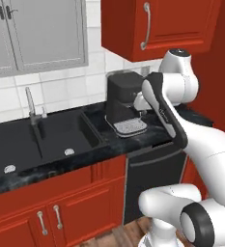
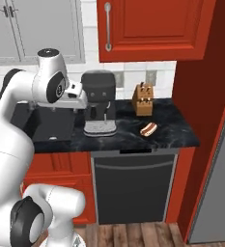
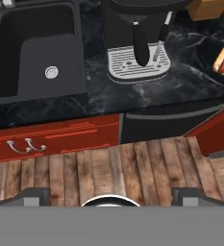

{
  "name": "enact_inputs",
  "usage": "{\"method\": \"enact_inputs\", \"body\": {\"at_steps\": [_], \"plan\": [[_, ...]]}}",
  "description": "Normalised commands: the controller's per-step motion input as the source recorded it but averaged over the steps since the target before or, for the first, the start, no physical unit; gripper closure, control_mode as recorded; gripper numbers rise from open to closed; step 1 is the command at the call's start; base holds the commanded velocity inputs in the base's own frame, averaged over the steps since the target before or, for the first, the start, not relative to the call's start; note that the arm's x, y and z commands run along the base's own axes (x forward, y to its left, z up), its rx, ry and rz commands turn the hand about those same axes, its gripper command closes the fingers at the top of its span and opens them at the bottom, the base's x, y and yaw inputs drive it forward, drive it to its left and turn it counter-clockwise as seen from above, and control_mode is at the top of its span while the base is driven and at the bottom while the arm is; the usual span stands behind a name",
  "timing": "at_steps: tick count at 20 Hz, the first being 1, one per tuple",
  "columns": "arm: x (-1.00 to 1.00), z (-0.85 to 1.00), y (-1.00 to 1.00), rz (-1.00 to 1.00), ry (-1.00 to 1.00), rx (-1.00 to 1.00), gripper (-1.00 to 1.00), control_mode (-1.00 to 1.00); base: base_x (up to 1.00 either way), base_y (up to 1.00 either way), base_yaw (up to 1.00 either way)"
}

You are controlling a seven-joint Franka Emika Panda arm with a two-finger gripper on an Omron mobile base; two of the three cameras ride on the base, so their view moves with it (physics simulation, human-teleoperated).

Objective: Store the hot dog in the freezer for long-term storage. Close the freezer door after placing the cooked food.

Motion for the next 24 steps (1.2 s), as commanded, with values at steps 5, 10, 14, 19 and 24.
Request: {"method": "enact_inputs", "body": {"at_steps": [5, 10, 14, 19, 24], "plan": [[0.0, 0.0, 0.0, 0.0, 0.0, 0.0, -1.0, 1.0, -0.13, -0.2, -0.41], [0.0, 0.0, 0.0, 0.0, 0.0, 0.0, -1.0, 1.0, -0.11, -0.09, -0.48], [0.0, 0.0, 0.0, 0.0, 0.0, 0.0, -1.0, 1.0, -0.02, -0.01, -0.51], [0.0, 0.0, 0.0, 0.0, 0.0, 0.0, -1.0, 1.0, 0.01, 0.0, -0.41], [0.0, 0.0, 0.0, 0.0, 0.0, 0.0, -1.0, 1.0, 0.15, 0.0, -0.17]]}}
